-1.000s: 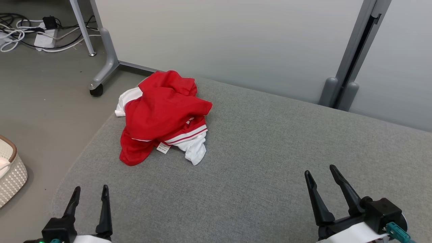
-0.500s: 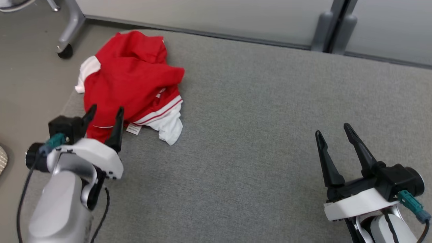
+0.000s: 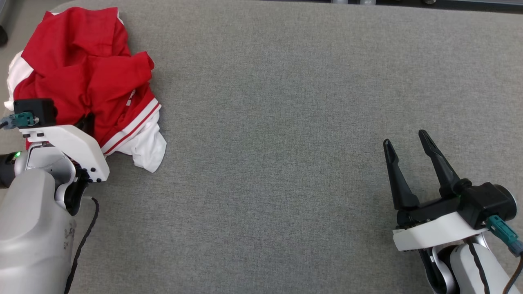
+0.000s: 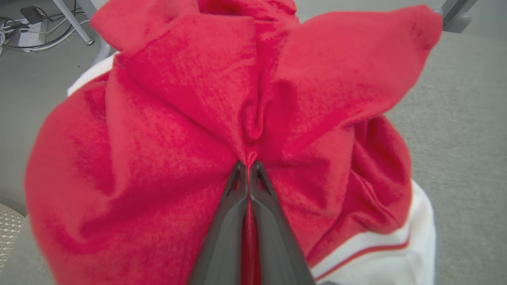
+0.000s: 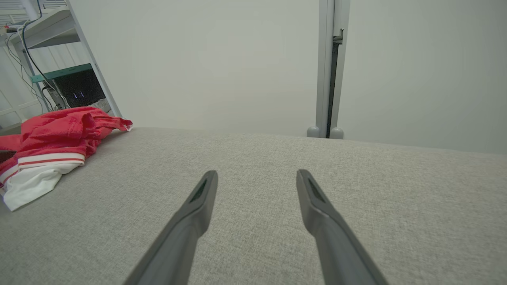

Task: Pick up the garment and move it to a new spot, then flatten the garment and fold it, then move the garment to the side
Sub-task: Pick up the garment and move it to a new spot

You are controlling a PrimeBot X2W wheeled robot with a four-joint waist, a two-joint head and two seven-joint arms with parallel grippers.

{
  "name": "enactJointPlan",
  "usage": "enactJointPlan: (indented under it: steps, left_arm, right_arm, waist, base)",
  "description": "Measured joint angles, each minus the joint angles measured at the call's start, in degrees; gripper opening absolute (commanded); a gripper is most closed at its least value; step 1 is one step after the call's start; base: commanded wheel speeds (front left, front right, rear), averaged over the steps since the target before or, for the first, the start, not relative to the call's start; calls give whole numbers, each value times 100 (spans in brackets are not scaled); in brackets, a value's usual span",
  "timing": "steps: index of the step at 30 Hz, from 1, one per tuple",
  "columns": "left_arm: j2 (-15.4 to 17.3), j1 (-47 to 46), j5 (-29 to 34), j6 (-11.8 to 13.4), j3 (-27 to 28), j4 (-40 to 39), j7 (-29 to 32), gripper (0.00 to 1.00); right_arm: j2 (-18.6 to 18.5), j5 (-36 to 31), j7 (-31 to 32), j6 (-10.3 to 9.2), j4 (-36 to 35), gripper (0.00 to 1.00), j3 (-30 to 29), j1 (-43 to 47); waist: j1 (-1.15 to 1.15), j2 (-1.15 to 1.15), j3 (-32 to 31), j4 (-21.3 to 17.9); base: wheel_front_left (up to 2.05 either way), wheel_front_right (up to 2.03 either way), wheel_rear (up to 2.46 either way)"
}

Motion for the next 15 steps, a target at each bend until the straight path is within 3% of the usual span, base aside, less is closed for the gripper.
enactJointPlan:
  steps: [8,15]
  left_arm:
    - [79,116,-416,-23,73,-441,-621,0]
    - [-142,613,-866,-24,-263,-2447,-460,0]
  right_arm:
    - [152,5,0,0,15,100,-127,76]
    - [323,24,0,0,13,100,-243,349]
  waist:
    - [0,0,-341,7]
    - [0,0,-759,13]
  base:
    - [0,0,0]
    - [0,0,0]
